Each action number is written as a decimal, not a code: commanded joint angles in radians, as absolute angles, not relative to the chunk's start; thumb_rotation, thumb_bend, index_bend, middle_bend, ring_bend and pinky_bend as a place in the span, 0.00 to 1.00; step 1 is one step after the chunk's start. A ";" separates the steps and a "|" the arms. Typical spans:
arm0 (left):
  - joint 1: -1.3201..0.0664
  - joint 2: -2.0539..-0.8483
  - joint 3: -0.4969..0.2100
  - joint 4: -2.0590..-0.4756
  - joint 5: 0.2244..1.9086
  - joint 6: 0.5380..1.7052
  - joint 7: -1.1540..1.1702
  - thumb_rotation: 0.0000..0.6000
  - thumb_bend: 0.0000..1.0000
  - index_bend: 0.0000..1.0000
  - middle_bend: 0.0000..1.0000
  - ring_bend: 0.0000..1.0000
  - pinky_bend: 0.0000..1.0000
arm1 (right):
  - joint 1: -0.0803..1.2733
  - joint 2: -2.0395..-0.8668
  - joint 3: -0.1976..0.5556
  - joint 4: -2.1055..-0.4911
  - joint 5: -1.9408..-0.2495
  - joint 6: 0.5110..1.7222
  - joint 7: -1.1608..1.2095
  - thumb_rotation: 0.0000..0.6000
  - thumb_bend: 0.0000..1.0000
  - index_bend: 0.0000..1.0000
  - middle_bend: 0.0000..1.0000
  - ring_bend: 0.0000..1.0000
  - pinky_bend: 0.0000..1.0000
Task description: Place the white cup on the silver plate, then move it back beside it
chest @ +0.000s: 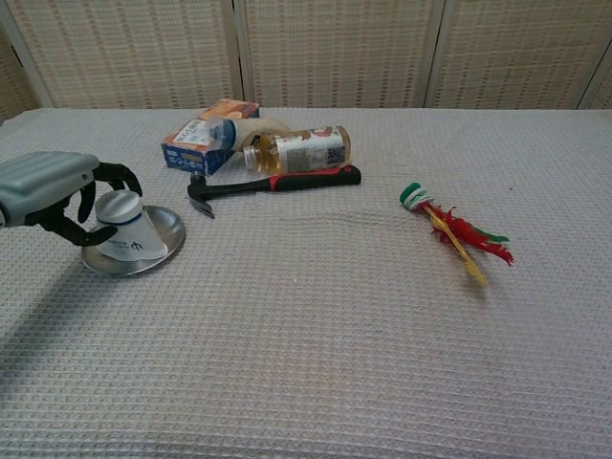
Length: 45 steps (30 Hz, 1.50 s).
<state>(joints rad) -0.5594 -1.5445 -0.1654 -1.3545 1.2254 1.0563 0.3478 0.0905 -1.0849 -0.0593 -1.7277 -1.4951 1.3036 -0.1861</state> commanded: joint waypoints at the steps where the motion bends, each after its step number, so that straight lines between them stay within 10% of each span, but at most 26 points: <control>1: -0.565 -1.538 -0.169 -1.353 1.215 1.042 0.333 1.00 0.44 0.54 0.69 0.57 0.81 | 0.089 -1.084 -0.059 -1.728 -1.495 1.306 -0.185 1.00 0.21 0.00 0.00 0.00 0.00; 45: -0.541 -1.576 -0.151 -1.261 1.212 1.186 0.441 1.00 0.45 0.54 0.69 0.57 0.81 | 0.085 -1.088 -0.065 -1.733 -1.505 1.311 -0.199 1.00 0.21 0.00 0.00 0.00 0.00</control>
